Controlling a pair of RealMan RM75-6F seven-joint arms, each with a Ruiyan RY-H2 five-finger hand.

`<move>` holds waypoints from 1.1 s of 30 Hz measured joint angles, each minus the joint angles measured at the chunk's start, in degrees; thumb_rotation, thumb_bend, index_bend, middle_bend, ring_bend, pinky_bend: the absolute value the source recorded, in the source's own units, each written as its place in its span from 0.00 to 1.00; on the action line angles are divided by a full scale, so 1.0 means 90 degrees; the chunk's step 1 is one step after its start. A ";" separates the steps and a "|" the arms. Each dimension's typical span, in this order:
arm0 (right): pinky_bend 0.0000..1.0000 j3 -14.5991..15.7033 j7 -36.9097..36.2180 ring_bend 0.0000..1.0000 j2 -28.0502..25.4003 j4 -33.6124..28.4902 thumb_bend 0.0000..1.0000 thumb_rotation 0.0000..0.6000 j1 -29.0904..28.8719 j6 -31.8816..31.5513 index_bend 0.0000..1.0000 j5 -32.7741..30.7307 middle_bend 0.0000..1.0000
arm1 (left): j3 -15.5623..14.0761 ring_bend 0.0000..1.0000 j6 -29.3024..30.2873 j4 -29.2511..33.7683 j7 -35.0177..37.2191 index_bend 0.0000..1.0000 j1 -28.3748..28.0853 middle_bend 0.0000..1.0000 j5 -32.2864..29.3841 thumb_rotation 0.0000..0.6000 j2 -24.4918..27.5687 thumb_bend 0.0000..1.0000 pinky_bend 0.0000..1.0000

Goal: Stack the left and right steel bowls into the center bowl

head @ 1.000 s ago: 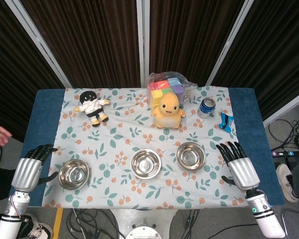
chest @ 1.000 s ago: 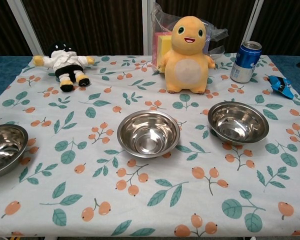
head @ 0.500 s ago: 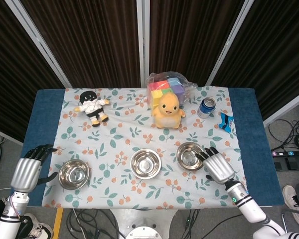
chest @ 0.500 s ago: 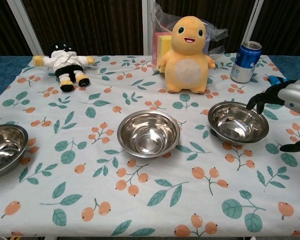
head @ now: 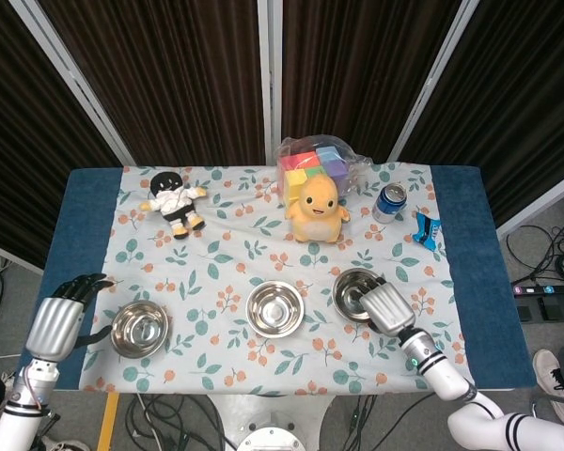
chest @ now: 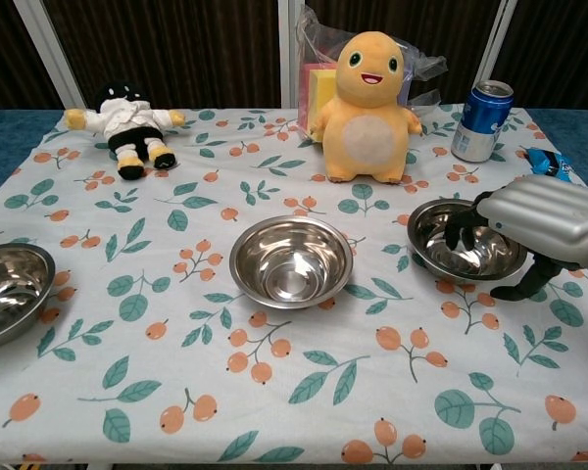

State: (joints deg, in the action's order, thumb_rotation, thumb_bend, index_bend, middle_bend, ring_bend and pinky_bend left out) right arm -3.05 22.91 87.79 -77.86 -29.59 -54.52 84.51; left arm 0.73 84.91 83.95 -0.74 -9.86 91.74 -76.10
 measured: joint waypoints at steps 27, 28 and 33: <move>0.69 0.0034 -0.0383 0.56 0.0391 0.0448 0.47 1.00 -0.0306 -0.0441 0.74 0.0219 0.66 | -0.0035 0.25 -0.0074 -0.0192 0.0258 0.32 -0.0126 0.33 0.0070 1.00 -0.0155 0.12 0.33; 0.69 0.0031 -0.0409 0.56 0.0375 0.0428 0.47 1.00 -0.0311 -0.0503 0.74 0.0272 0.66 | -0.0034 0.25 -0.0069 -0.0192 0.0267 0.32 -0.0123 0.33 0.0064 1.00 -0.0154 0.12 0.33; 0.69 -0.0033 -0.0385 0.56 0.0294 0.0137 0.47 1.00 -0.0422 -0.0632 0.74 0.0440 0.66 | 0.0011 0.25 -0.0020 -0.0170 0.0283 0.32 -0.0117 0.33 0.0031 1.00 -0.0123 0.12 0.33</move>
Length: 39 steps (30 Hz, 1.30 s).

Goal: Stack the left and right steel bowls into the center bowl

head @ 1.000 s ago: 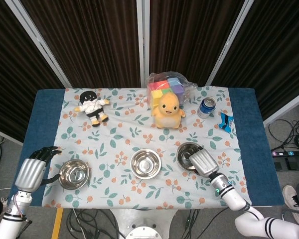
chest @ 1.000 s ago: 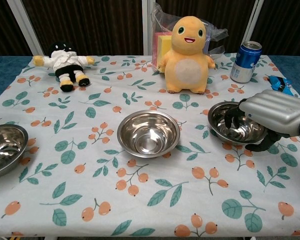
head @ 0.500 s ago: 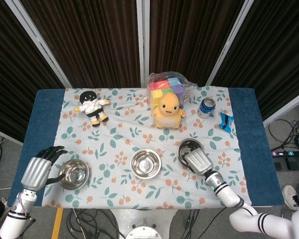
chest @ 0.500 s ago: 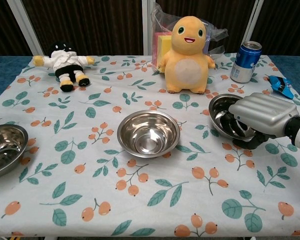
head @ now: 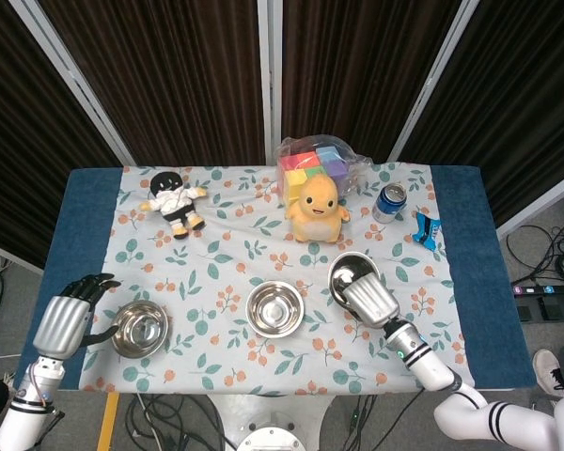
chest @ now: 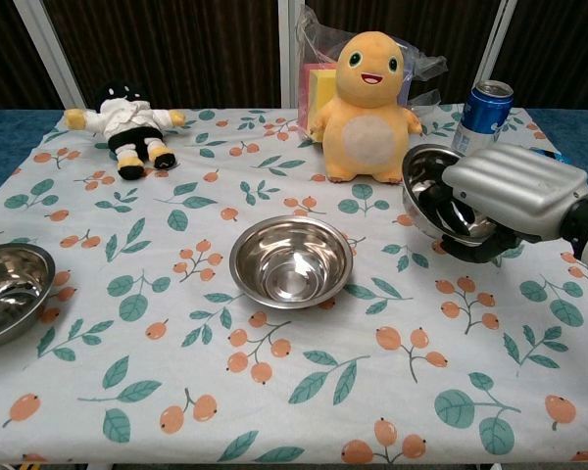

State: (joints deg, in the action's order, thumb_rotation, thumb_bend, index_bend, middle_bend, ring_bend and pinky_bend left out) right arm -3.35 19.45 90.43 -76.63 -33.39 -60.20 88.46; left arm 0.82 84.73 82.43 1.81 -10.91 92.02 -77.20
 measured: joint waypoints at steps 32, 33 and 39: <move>0.00 -0.0371 0.1696 0.00 0.0478 -0.1187 0.00 1.00 -0.1300 0.1573 0.00 -0.1094 0.06 | 0.0100 0.25 0.0185 -0.0198 0.0614 0.32 0.0227 0.33 -0.0290 1.00 0.0247 0.12 0.33; 0.00 -0.0381 0.1763 0.00 0.0384 -0.1318 0.00 1.00 -0.1297 0.1527 0.00 -0.1117 0.06 | 0.0102 0.25 0.0185 -0.0194 0.0612 0.32 0.0222 0.33 -0.0281 1.00 0.0246 0.12 0.33; 0.00 -0.0374 0.2218 0.00 -0.0358 -0.2229 0.00 1.00 -0.1118 0.1045 0.00 -0.1237 0.06 | 0.0080 0.25 0.0116 -0.0132 0.0487 0.32 0.0184 0.33 -0.0236 1.00 0.0246 0.12 0.33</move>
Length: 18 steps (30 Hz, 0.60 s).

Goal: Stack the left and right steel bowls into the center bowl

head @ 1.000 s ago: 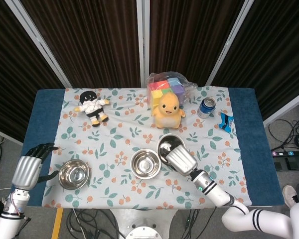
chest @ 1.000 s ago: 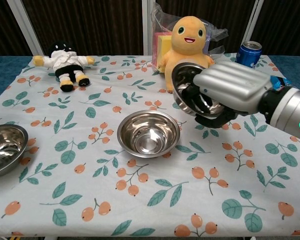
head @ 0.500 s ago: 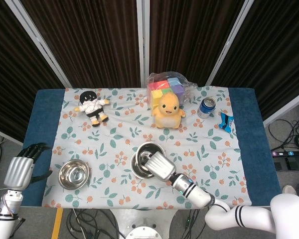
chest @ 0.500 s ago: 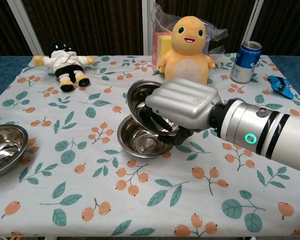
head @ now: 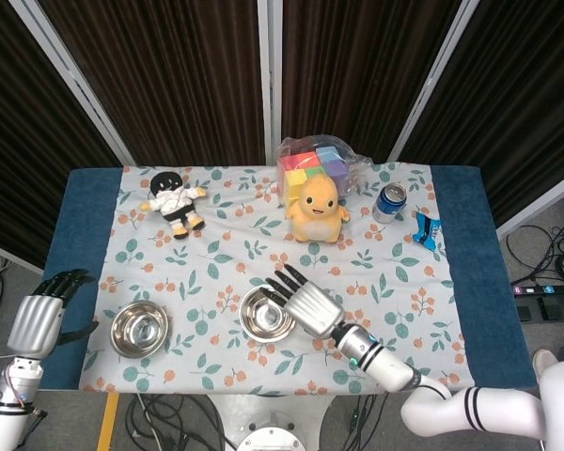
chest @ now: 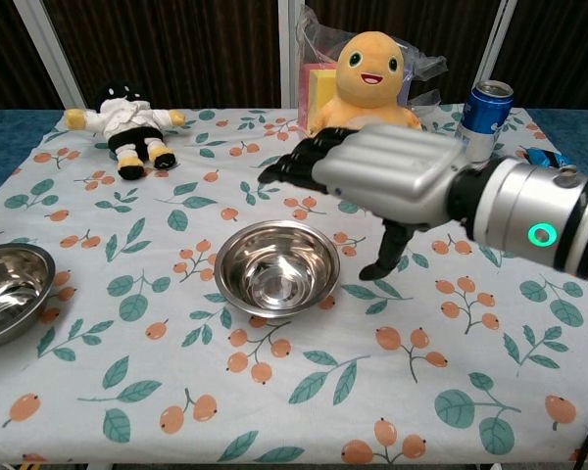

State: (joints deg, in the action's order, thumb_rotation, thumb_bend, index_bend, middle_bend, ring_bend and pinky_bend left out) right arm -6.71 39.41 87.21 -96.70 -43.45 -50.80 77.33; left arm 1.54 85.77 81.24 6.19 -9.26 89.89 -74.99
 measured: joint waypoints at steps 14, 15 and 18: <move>0.00 -0.0074 -0.0609 0.00 -0.2230 -0.1691 0.00 1.00 0.0886 -0.1517 0.00 0.0178 0.06 | -0.0663 0.27 -0.1334 0.0420 -0.1194 0.33 -0.0421 0.34 0.0458 1.00 -0.0072 0.12 0.37; 0.00 -0.0109 -0.0744 0.00 -0.2334 -0.1705 0.00 1.00 0.0923 -0.1557 0.00 0.0178 0.06 | -0.0704 0.27 -0.1452 0.0488 -0.1303 0.33 -0.0471 0.34 0.0489 1.00 -0.0094 0.12 0.38; 0.00 -0.0157 -0.0991 0.00 -0.2504 -0.1683 0.00 1.00 0.0990 -0.1607 0.00 0.0187 0.06 | -0.0801 0.27 -0.1766 0.0746 -0.1607 0.33 -0.0608 0.34 0.0527 1.00 -0.0143 0.12 0.38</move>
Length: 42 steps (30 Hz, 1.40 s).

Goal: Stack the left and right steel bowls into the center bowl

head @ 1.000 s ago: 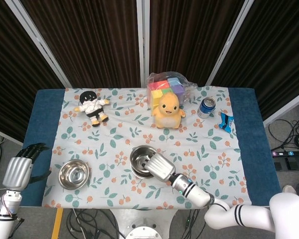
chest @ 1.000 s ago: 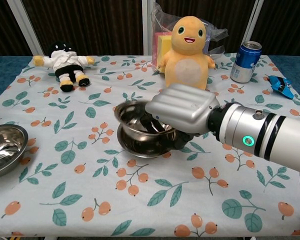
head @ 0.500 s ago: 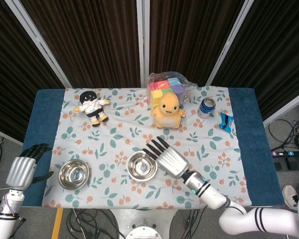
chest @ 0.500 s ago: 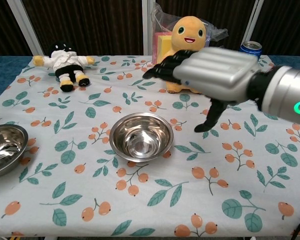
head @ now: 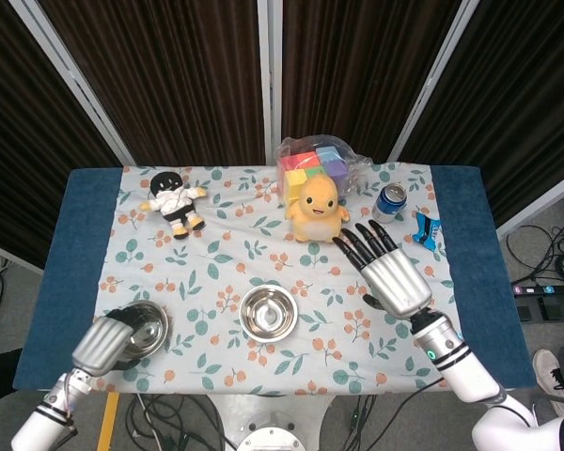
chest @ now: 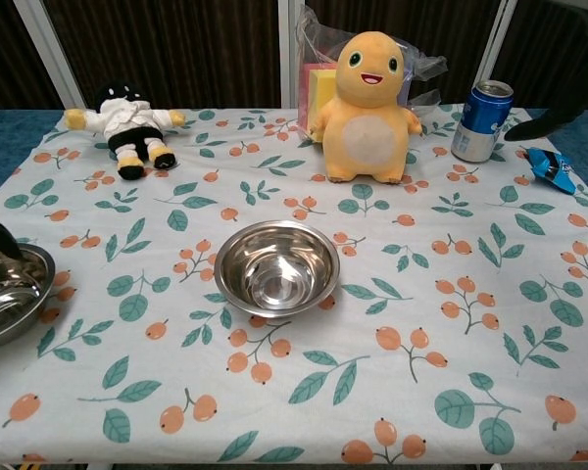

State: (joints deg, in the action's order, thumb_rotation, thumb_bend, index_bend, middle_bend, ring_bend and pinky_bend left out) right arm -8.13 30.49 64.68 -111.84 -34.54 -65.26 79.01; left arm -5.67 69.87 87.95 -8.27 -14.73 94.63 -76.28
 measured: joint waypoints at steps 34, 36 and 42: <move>0.00 0.0176 -0.0588 0.00 0.0014 0.0507 0.00 1.00 0.0121 0.0102 0.00 0.0301 0.07 | 0.0197 0.51 -0.0220 -0.1038 -0.0587 0.57 0.0075 0.58 -0.0945 1.00 -0.0894 0.23 0.60; 0.00 0.0182 -0.0608 0.00 0.0027 0.0555 0.00 1.00 0.0138 0.0100 0.00 0.0290 0.07 | 0.0205 0.53 -0.0177 -0.1122 -0.0594 0.58 0.0062 0.60 -0.0896 1.00 -0.0957 0.25 0.61; 0.00 0.0173 -0.0579 0.00 0.0046 0.0600 0.00 1.00 0.0149 0.0109 0.00 0.0243 0.07 | 0.0205 0.58 -0.0117 -0.1256 -0.0697 0.64 0.0038 0.65 -0.0833 1.00 -0.1090 0.29 0.66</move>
State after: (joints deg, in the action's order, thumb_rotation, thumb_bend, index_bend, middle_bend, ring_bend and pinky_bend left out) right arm -6.57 25.28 65.09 -106.44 -33.20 -64.28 81.19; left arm -3.83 68.82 76.64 -14.55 -14.38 87.14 -86.09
